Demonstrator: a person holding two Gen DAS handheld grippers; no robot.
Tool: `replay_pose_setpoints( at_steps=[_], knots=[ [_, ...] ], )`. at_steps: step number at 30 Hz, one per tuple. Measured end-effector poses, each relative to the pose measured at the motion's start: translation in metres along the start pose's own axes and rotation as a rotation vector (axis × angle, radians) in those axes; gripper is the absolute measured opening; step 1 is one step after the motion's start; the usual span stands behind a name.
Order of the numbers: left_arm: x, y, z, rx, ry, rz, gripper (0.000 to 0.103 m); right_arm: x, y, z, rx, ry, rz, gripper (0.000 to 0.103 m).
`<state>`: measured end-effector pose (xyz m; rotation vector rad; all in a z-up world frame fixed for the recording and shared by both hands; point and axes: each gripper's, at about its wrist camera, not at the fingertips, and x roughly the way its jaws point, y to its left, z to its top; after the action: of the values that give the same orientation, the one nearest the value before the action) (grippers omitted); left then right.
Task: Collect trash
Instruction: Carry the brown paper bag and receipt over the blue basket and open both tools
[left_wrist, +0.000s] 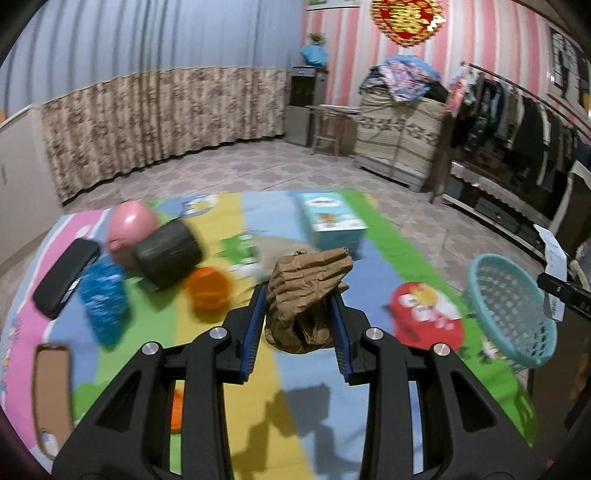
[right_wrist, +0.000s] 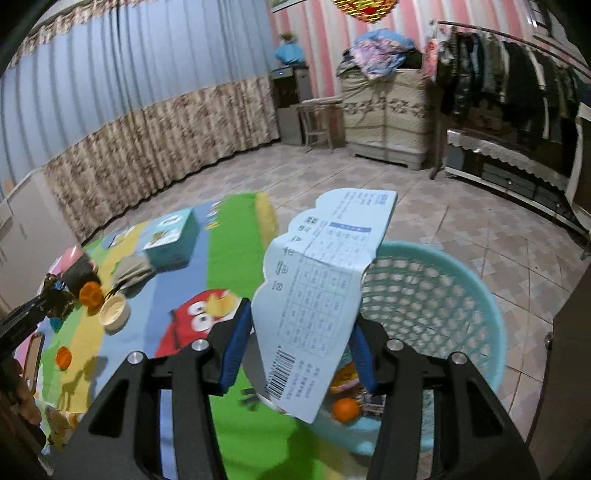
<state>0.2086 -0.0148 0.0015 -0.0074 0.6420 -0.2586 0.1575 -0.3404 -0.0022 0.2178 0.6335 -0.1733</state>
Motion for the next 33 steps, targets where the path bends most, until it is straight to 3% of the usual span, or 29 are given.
replay_pose_setpoints(
  at_steps=[9, 17, 33],
  knots=[
    [0.018, -0.088, 0.011, 0.067, -0.011, -0.11, 0.033, -0.006, -0.057, -0.005, 0.067, -0.028, -0.013, 0.05],
    [0.039, -0.158, 0.01, 0.12, -0.002, -0.188, 0.033, 0.003, -0.082, -0.012, 0.103, -0.017, -0.041, 0.05],
    [0.08, -0.249, 0.005, 0.211, 0.044, -0.295, 0.033, 0.005, -0.125, -0.015, 0.192, -0.03, -0.074, 0.05]
  ],
)
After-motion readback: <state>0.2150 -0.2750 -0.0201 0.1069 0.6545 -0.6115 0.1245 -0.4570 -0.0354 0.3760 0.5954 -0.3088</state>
